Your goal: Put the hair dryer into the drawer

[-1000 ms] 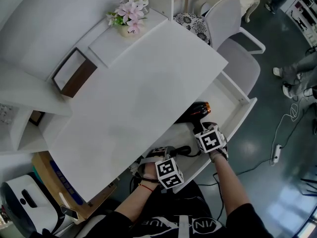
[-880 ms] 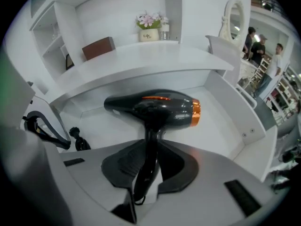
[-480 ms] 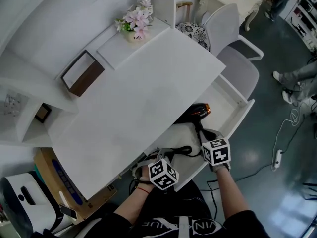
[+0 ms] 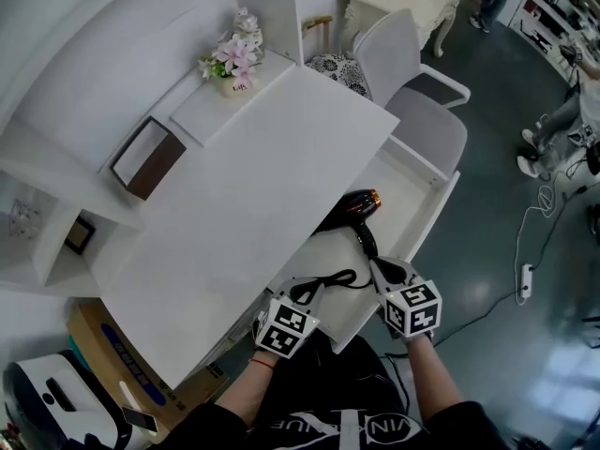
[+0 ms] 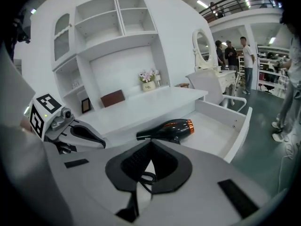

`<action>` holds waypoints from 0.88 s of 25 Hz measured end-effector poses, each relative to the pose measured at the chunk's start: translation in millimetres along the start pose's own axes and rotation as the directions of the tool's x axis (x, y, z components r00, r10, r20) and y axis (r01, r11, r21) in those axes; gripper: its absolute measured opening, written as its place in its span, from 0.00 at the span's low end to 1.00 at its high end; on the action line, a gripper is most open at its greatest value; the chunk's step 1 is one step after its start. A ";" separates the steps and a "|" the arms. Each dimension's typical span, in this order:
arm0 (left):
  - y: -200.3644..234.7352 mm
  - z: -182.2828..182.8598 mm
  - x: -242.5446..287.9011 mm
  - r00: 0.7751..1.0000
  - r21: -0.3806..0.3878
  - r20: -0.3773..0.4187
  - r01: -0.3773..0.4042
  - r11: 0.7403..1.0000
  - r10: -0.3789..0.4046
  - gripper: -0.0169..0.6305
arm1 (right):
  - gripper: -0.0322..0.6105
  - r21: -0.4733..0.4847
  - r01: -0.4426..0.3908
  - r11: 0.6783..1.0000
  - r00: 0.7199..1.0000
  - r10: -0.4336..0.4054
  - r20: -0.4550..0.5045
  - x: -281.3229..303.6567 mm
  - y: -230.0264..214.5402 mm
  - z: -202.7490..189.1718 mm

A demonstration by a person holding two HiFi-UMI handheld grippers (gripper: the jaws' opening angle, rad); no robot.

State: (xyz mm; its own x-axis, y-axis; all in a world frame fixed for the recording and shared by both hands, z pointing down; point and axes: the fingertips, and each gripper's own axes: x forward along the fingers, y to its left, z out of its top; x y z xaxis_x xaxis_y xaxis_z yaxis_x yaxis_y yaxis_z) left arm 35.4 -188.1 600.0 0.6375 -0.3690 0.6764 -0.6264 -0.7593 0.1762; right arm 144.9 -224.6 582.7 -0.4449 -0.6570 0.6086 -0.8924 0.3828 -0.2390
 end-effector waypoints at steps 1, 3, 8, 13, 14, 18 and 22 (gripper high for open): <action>0.0 3.7 -6.6 0.999 -0.009 0.031 -0.006 1.000 0.006 0.04 | 0.05 -0.004 0.003 1.000 1.000 -0.003 0.025 -6.5 5.1 1.3; 0.5 8.9 -19.8 0.995 -0.036 0.099 -0.018 0.999 0.022 0.04 | 0.05 -0.010 0.012 1.000 0.997 -0.011 0.078 -20.1 15.6 4.5; 6.4 12.7 -57.9 0.969 -0.101 0.231 -0.067 0.993 0.089 0.04 | 0.05 -0.020 0.051 0.998 0.979 -0.046 0.197 -57.6 40.1 12.0; 15.0 15.6 -96.1 0.936 -0.119 0.319 -0.113 0.986 0.146 0.04 | 0.06 -0.028 0.107 0.994 0.957 -0.096 0.272 -89.9 55.9 13.1; 16.3 16.1 -103.5 0.930 -0.119 0.334 -0.121 0.985 0.155 0.04 | 0.05 -0.027 0.118 0.993 0.953 -0.105 0.284 -95.3 58.8 12.8; 22.1 13.6 -128.4 0.909 -0.114 0.372 -0.155 0.981 0.187 0.04 | 0.06 -0.011 0.163 0.987 0.933 -0.151 0.326 -113.5 66.9 11.1; 30.1 9.7 -148.9 0.893 -0.119 0.397 -0.180 0.976 0.213 0.04 | 0.05 0.001 0.204 0.979 0.912 -0.190 0.363 -129.8 70.7 13.5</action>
State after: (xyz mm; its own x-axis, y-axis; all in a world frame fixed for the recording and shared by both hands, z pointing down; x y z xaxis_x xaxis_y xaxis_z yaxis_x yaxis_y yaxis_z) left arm -74.0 -161.2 497.6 0.6139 -0.7037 0.3576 -0.7797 -0.6113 0.1356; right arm 138.5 -121.0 476.6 -0.2636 -0.9078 0.3262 -0.9644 0.2402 -0.1110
